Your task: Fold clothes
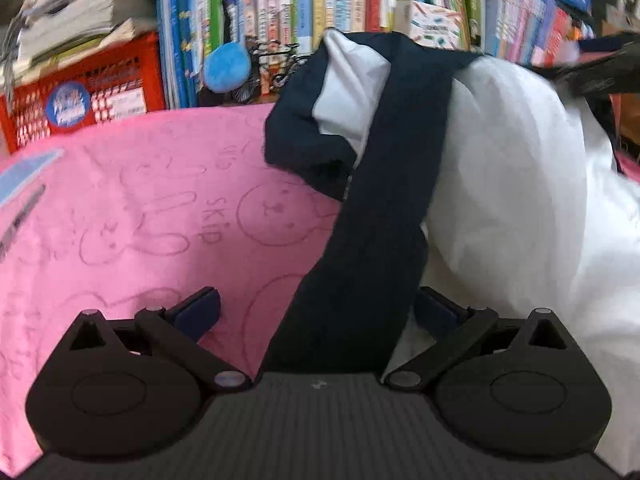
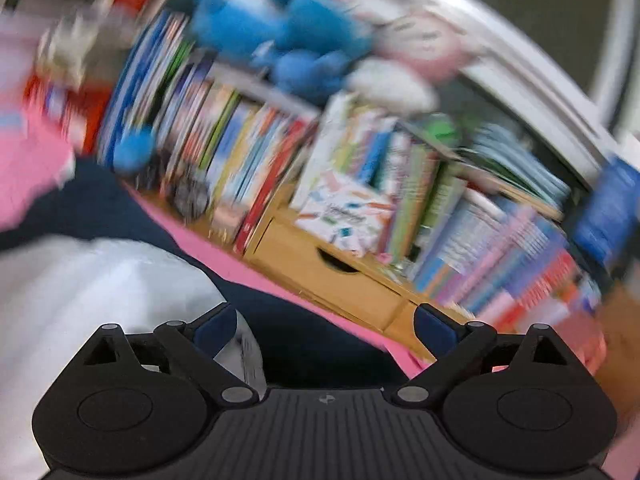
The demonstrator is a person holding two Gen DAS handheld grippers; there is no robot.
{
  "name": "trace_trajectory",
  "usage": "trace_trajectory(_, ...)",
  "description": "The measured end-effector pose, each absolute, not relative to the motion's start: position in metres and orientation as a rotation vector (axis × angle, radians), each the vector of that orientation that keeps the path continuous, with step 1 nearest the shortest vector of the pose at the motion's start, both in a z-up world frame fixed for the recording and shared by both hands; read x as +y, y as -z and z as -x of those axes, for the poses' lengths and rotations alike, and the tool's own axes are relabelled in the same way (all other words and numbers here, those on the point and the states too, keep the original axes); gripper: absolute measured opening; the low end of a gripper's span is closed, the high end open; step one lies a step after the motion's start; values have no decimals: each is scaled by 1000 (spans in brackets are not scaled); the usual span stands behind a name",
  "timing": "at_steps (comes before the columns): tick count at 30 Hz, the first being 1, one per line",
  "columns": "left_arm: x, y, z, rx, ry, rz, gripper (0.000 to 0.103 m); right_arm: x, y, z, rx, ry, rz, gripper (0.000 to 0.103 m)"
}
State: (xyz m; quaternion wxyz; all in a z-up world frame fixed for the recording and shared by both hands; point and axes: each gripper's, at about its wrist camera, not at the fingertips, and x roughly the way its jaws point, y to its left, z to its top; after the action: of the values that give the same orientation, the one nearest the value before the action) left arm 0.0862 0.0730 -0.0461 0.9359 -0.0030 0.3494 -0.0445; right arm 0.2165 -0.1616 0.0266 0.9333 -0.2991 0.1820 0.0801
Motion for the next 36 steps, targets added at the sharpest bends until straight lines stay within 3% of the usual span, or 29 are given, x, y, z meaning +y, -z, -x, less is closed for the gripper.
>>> trace_trajectory(1,73,45,-86,712,90,12,103,-155,-17,-231,417,-159,639,95)
trace_trajectory(2,71,45,-86,714,88,6,103,-150,-8,-246,486,-152,639,86)
trace_trajectory(3,70,45,-87,715,85,-1,103,-149,-2,-254,548,-146,603,37)
trace_trajectory(4,69,45,-88,716,83,-5,103,-150,2,-257,598,-139,550,5)
trace_trajectory(15,72,44,-91,719,84,-5,103,-281,-98,-144,161,263,225,6)
trace_trajectory(19,71,44,-90,719,88,-8,103,-345,-98,-113,138,416,120,7)
trace_trajectory(23,71,42,-90,721,87,-9,103,-409,-51,-114,359,544,23,9)
trace_trajectory(26,70,43,-90,721,85,-11,103,-434,-12,-114,582,511,-11,18)
trace_trajectory(27,70,43,-90,721,84,-12,103,-436,-4,-110,632,477,-12,31)
trace_trajectory(28,70,43,-90,721,84,-12,103,-436,1,-105,671,444,-3,53)
trace_trajectory(30,71,43,-90,720,82,-12,103,-428,1,-92,690,413,32,77)
trace_trajectory(32,70,44,-89,720,80,-12,103,-414,-16,-73,637,393,34,84)
trace_trajectory(34,70,44,-89,718,78,-14,103,-404,-41,-60,550,261,-111,102)
trace_trajectory(36,70,44,-88,717,75,-16,103,-396,-60,-56,493,83,-298,103)
